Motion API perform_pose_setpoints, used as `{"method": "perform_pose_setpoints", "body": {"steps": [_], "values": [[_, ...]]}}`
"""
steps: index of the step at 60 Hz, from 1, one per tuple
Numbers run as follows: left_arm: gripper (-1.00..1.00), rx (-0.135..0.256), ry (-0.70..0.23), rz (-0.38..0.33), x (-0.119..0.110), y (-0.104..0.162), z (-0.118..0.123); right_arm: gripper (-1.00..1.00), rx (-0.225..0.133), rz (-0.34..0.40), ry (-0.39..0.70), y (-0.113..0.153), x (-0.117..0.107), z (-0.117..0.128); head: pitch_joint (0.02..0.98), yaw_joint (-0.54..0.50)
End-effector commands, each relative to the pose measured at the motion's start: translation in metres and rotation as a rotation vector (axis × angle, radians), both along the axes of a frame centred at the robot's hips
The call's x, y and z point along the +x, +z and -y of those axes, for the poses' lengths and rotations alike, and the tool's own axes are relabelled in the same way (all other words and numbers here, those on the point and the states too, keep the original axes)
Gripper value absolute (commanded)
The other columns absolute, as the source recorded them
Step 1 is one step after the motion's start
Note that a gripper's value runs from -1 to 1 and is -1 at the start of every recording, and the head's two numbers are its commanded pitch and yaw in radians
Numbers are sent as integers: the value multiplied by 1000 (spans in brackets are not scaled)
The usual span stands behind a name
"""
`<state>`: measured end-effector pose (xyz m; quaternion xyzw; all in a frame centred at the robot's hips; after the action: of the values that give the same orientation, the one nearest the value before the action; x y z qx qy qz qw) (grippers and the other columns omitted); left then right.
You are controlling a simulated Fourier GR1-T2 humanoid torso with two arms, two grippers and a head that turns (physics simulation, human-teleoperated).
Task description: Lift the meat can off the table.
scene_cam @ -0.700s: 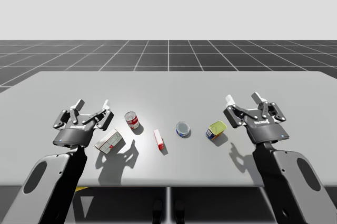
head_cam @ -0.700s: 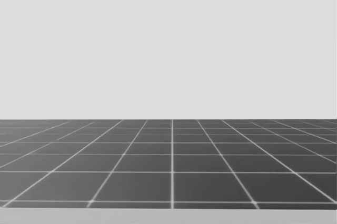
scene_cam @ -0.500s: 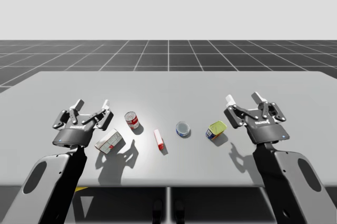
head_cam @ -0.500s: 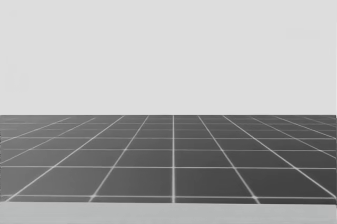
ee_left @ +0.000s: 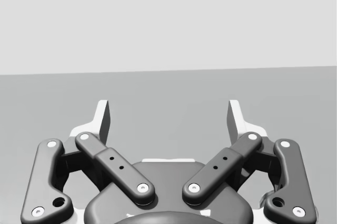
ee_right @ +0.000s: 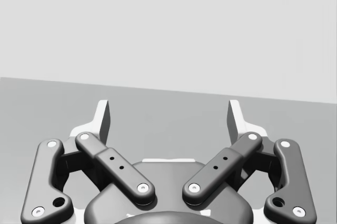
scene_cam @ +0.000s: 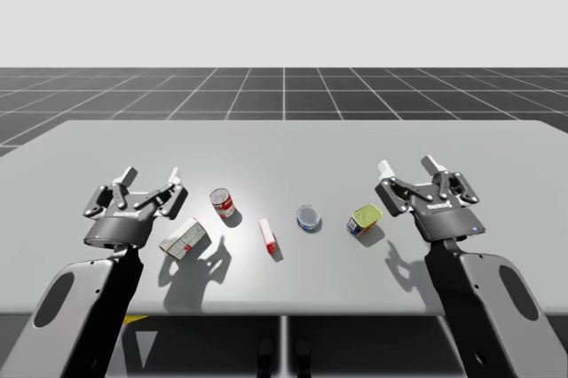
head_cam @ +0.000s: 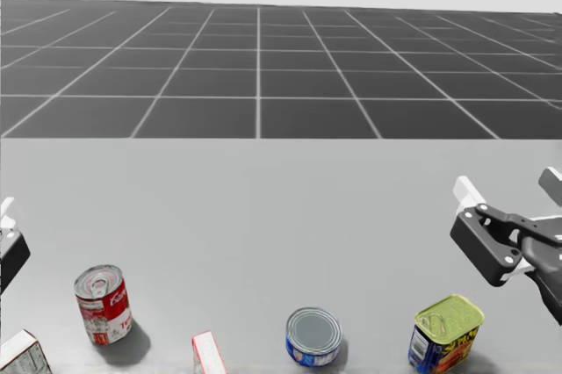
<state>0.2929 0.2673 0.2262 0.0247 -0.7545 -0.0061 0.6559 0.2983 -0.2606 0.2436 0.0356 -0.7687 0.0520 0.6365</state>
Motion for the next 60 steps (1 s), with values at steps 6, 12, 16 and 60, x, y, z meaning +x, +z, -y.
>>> {"method": "perform_pose_setpoints", "body": {"steps": [6, 12, 16, 60], "values": [[-1000, 12, -5, 3, -1, 1, -1, -1000, -11, -3, -3, -1, 1, 0, 687, -174], [-1000, 17, -12, 6, -2, 2, 0, -1000, -20, -3, -6, -1, 1, -1, 759, -246], [-1000, 18, -18, 10, -3, 3, 2, -1000, -23, -2, -5, -1, 0, -1, 798, -292], [-1000, 29, -30, 10, -7, 1, 10, -1000, 48, -186, 301, -4, -70, 1, 819, -348]]}}
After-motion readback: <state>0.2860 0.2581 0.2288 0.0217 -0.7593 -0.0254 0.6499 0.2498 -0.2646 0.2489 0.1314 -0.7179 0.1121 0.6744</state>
